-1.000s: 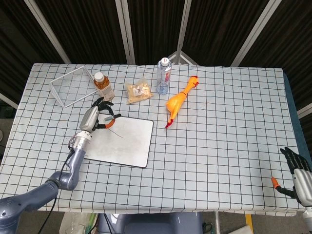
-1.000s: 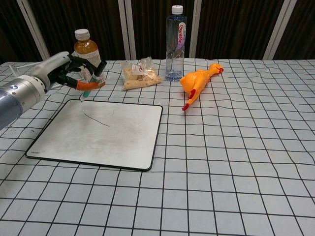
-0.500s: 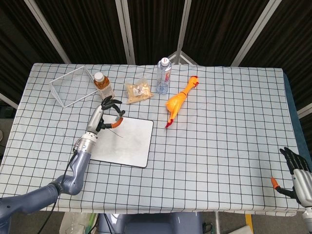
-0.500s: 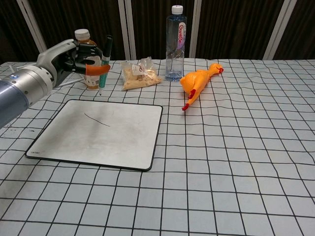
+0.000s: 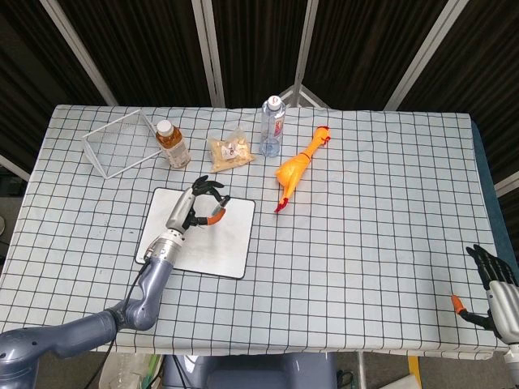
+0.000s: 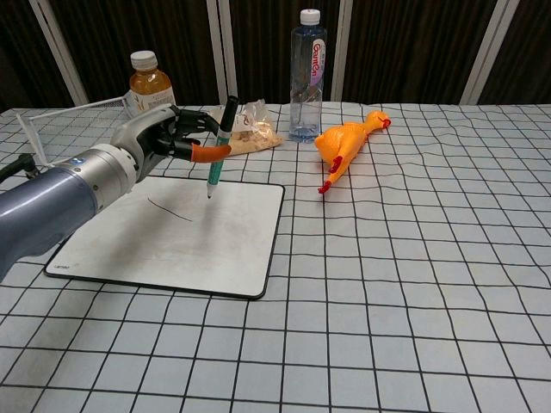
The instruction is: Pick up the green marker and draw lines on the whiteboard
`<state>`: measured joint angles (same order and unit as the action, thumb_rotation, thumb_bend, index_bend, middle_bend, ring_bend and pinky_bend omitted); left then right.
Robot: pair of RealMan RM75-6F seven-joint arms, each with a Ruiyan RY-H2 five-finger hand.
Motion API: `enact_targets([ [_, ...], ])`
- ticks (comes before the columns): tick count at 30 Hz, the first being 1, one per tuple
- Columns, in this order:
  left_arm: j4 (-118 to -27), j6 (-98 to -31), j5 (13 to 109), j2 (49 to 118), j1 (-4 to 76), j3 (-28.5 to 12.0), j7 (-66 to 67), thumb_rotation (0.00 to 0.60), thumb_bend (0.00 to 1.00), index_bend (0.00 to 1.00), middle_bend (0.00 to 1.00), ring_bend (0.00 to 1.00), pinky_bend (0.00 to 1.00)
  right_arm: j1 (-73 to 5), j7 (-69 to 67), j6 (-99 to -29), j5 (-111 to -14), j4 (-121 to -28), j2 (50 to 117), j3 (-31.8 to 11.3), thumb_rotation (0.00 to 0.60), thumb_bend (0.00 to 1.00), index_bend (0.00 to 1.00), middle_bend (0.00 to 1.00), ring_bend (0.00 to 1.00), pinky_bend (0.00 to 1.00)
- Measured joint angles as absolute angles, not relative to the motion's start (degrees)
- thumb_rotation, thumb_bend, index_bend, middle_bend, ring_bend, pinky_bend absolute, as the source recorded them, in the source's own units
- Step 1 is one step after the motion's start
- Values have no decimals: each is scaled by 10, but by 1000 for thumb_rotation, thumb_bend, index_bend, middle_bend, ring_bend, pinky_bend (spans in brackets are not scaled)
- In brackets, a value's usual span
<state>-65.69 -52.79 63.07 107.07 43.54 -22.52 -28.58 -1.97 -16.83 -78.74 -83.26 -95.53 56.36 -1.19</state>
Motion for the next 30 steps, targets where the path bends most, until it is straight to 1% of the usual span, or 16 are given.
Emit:
enact_targets([
  [19, -638, -517, 628, 1101, 446, -230, -282, 600, 526, 777, 259, 47, 76, -19, -171, -788, -834, -955, 564, -12, 600, 354, 0, 0, 0, 0],
  [30, -633, -513, 630, 1103, 444, -227, -279, 600, 527, 779, 259, 47, 76, -18, -171, -789, -835, -955, 565, -11, 600, 354, 0, 0, 0, 0],
])
